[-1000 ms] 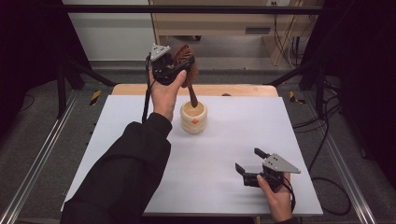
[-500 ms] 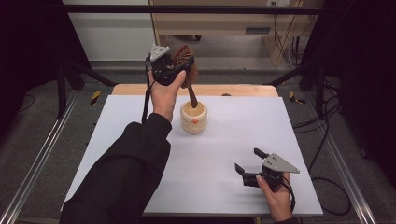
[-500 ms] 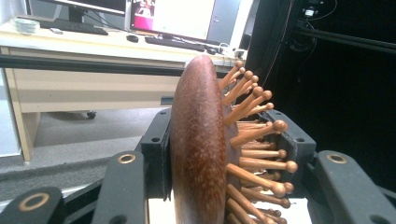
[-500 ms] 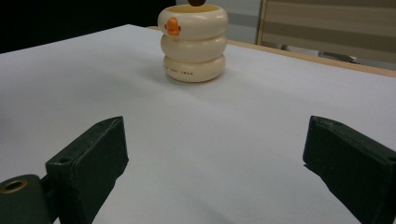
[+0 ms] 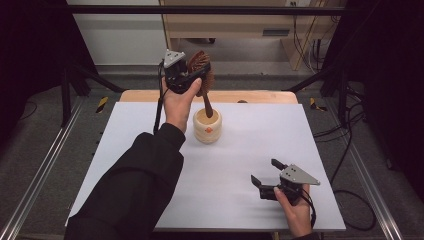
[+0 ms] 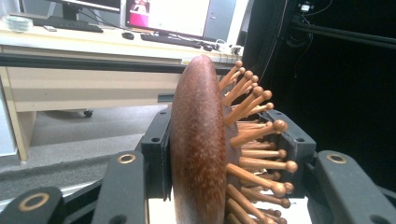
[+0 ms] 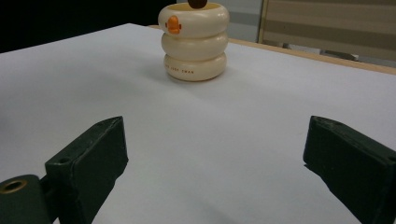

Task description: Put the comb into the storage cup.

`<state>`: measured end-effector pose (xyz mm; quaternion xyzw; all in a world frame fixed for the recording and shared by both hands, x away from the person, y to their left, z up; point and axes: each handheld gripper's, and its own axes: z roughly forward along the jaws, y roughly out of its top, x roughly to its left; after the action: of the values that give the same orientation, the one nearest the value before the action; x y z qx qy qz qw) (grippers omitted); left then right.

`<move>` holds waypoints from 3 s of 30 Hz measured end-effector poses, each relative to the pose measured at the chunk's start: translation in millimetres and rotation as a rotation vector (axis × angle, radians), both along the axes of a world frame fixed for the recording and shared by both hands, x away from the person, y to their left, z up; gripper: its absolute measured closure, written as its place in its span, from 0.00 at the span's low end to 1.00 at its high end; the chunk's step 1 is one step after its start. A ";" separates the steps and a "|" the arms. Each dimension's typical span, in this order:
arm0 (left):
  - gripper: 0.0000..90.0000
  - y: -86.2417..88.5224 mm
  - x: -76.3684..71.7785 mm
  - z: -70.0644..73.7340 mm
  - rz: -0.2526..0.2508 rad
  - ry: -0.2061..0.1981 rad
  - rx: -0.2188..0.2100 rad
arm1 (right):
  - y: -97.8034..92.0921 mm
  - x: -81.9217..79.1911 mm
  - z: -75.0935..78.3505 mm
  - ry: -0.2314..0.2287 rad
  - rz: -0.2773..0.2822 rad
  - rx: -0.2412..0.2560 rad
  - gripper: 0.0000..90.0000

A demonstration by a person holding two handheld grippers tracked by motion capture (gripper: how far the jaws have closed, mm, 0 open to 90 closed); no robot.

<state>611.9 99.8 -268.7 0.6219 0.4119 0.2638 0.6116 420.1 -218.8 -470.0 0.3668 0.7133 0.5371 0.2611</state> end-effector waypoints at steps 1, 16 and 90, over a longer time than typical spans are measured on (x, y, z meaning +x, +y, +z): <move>0.54 -0.5 -0.2 -0.7 0.000 0.000 0.000 | 0.1 0.0 0.0 0.001 0.000 -0.001 0.07; 0.54 -2.2 -2.9 -19.8 0.003 0.010 0.020 | 0.9 -0.1 -0.4 0.000 0.001 -0.006 0.07; 0.54 -8.8 -6.7 -49.1 -0.002 0.030 0.034 | 0.5 -0.3 -1.0 -0.011 -0.005 -0.020 0.07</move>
<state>605.2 91.0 -317.8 0.6366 0.4159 0.2606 0.5948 419.8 -218.3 -471.0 0.3630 0.7162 0.5313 0.2701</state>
